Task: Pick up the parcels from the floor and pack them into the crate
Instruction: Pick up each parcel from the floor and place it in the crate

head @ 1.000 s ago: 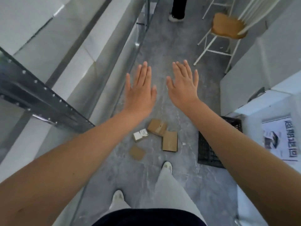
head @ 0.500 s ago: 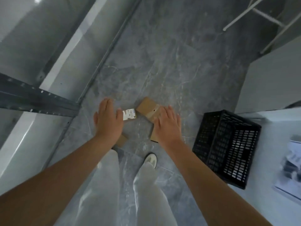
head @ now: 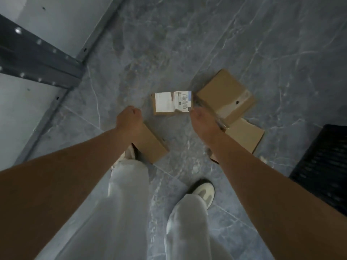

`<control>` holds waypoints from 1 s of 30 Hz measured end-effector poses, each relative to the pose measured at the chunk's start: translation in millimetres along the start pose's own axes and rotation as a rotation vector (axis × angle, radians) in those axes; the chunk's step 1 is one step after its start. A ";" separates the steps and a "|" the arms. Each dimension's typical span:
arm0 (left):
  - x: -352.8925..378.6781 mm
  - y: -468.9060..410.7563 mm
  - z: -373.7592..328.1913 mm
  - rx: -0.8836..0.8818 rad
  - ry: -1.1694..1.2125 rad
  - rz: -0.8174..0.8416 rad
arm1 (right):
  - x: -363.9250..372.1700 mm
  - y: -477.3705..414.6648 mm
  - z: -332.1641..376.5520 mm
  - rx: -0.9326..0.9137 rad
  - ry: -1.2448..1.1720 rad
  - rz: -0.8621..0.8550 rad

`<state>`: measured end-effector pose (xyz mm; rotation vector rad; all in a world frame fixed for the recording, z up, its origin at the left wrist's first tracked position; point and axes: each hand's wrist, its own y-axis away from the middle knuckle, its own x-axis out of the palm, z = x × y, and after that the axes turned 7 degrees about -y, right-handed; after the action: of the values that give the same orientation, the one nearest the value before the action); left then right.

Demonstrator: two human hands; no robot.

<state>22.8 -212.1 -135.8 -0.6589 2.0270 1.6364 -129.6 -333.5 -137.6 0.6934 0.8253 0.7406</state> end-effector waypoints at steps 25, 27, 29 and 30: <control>-275.2 245.7 -23.9 0.042 1.135 0.129 | -118.6 233.7 313.5 -0.187 -0.538 0.109; -318.8 292.4 -19.0 0.116 1.154 0.008 | -126.1 285.2 357.2 -0.303 -0.495 0.206; -356.1 341.5 -5.3 0.202 1.195 -0.121 | -125.7 334.2 389.2 -0.443 -0.413 0.312; -371.3 367.4 2.7 0.236 1.215 -0.173 | -124.2 358.3 401.8 -0.500 -0.364 0.338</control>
<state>87.0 -111.6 372.8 -1.9866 2.7044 0.8631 39.2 -332.9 388.5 0.4939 0.1719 1.0407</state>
